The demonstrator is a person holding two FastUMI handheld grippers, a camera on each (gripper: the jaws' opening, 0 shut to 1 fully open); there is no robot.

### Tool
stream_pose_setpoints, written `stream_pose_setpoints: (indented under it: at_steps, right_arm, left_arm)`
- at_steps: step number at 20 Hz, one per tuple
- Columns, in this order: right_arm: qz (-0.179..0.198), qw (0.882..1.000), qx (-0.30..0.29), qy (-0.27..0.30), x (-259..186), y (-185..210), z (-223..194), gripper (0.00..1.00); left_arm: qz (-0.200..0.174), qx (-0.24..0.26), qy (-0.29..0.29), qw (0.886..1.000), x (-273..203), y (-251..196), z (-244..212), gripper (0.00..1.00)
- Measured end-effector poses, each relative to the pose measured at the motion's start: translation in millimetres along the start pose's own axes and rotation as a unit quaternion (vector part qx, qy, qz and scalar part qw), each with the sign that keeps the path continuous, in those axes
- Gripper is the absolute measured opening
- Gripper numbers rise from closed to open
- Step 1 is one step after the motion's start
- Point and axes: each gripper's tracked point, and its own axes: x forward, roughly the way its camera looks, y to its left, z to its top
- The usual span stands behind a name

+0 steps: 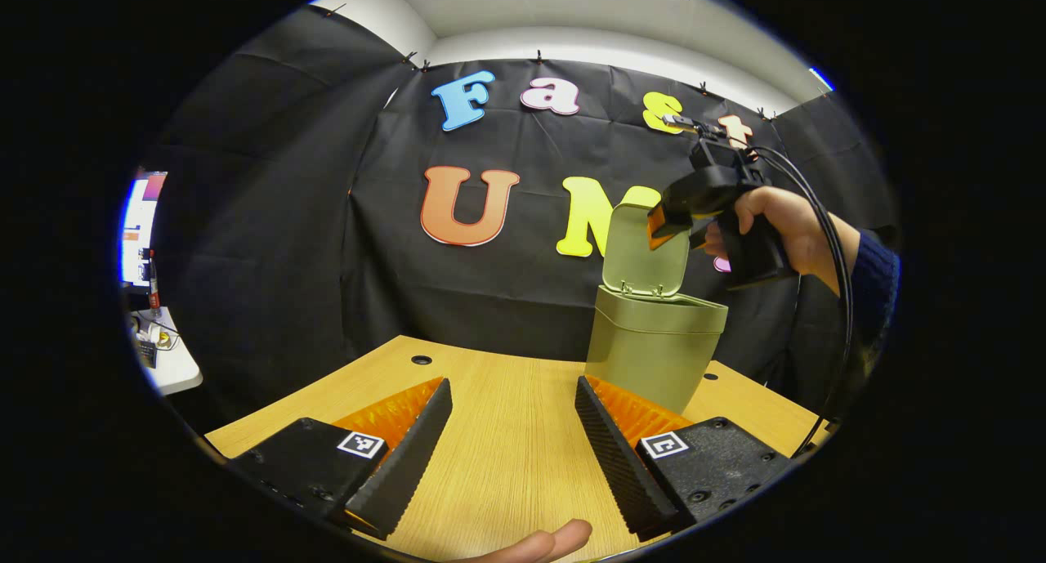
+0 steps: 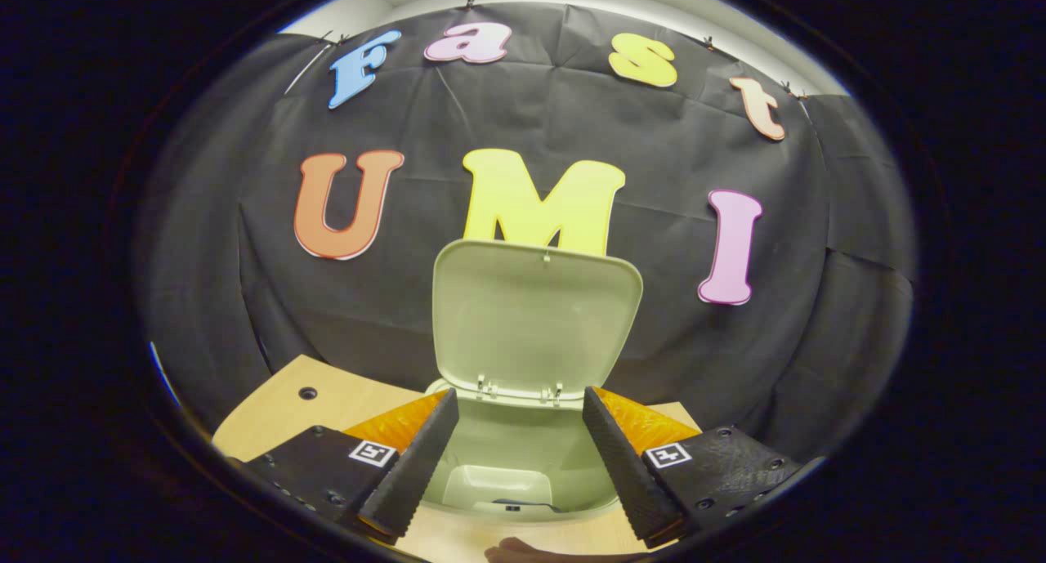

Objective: Press the lid of the desktop garbage bin to open it, pick up the crumpled paper on the desktop and throw it into the bin, then pick up the pop can on the desktop and drop it into the bin, and finally close the garbage bin lid.

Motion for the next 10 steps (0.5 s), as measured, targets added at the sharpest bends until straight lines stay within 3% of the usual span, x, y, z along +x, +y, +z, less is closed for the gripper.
stream_pose_setpoints:
  at_steps: [6,10]
  right_arm:
    - [0.000,0.998,0.018,-0.065,-11,-9,86,0.94]
    - [0.006,0.995,0.027,-0.093,8,-5,122,0.92]
  left_arm:
    - [0.008,-0.007,-0.001,1.000,1,13,2,0.98]
    - [0.020,-0.010,-0.002,1.000,6,25,0,0.98]
